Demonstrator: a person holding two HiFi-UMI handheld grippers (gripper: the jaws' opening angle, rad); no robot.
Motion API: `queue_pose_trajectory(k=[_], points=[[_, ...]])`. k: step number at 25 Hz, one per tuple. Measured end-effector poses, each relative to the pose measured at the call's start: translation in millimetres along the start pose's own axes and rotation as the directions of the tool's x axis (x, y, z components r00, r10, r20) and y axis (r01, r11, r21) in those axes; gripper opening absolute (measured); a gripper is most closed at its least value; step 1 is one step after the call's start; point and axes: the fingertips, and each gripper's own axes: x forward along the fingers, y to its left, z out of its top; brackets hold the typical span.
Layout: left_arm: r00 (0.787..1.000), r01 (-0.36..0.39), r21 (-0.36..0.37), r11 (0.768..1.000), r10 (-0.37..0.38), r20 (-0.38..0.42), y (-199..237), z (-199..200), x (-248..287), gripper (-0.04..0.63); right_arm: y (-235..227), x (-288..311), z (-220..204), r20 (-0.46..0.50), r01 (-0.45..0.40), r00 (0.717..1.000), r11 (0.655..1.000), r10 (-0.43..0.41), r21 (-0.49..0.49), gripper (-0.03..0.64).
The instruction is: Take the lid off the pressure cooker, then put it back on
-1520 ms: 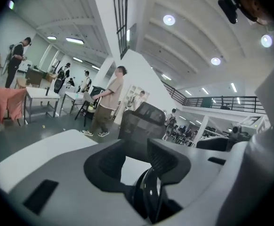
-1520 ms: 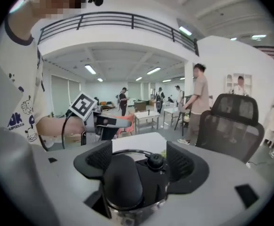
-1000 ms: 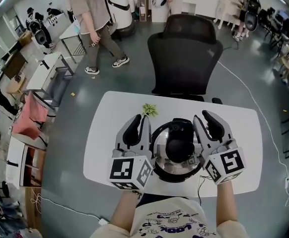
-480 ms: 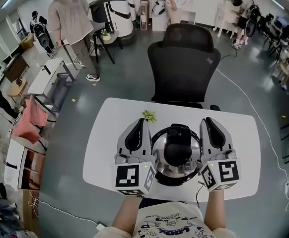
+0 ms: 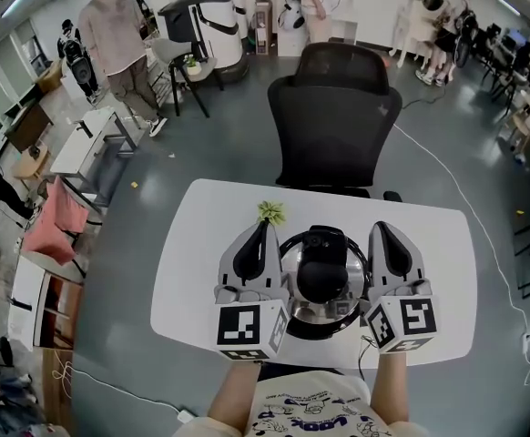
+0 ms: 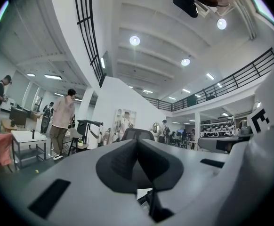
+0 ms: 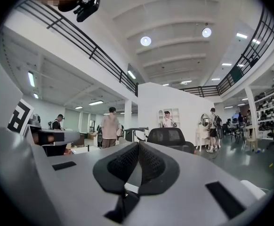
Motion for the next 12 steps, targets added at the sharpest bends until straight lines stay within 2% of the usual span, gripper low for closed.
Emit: queue_pose_trajectory(k=[12], points=[[1.0, 0.005, -0.005, 1.0, -0.005, -0.015, -2.2, -5.9, 0.2, 0.014, -0.5, -2.8, -3.7, -0.016, 0.003, 1.0, 1.0, -0.003, -0.002, 0.011]])
